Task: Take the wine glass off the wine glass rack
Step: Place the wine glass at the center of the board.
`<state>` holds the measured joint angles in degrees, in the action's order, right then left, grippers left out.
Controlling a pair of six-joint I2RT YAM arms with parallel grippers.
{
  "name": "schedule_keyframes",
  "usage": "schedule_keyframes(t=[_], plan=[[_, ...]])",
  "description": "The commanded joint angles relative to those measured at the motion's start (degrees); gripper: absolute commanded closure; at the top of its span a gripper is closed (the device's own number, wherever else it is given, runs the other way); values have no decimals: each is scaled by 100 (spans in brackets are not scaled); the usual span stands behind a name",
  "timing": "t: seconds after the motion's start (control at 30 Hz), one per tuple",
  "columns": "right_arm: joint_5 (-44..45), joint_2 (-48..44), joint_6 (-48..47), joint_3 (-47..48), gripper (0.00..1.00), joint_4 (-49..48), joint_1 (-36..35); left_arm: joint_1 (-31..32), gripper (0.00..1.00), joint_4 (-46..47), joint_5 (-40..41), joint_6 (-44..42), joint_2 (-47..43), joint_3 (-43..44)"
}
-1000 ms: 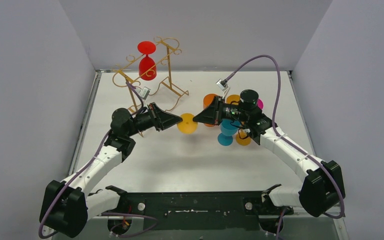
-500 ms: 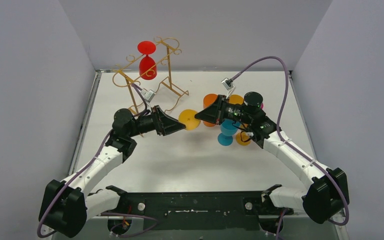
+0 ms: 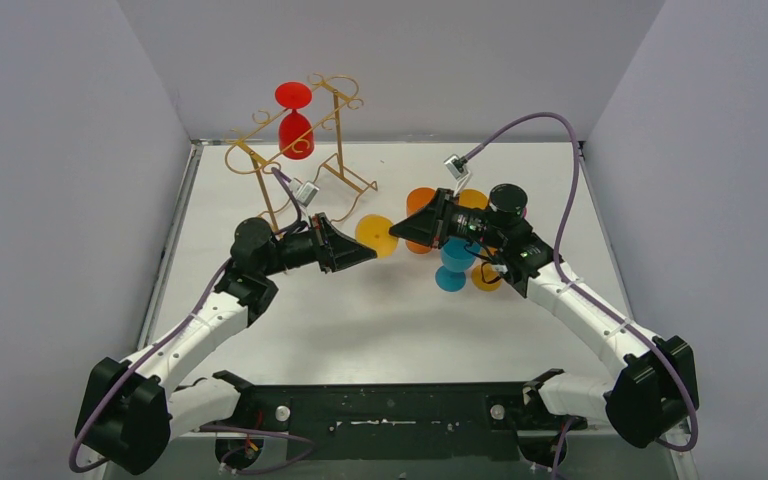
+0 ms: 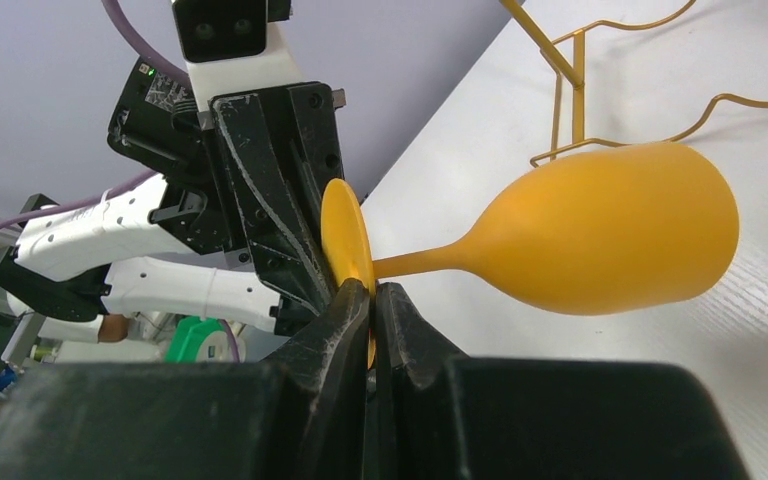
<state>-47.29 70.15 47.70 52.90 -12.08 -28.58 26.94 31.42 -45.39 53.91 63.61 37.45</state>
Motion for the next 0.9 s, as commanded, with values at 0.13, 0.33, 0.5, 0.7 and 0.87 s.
schedule_keyframes(t=[0.13,0.33,0.5,0.7,0.87], plan=[[-70,-131,-42,-17,100,-347,-29,31,100,283,170,-129,-81,168],[-34,-157,-107,12,69,-306,-12,60,100,435,79,-356,-139,92],[348,-231,-573,310,43,413,88,278,100,-674,269,-1674,-570,241],[542,-435,-765,475,37,509,276,312,100,-1136,-122,-2642,-875,137],[748,-543,-854,608,28,778,486,312,100,-1164,-143,-2953,-1013,-64]])
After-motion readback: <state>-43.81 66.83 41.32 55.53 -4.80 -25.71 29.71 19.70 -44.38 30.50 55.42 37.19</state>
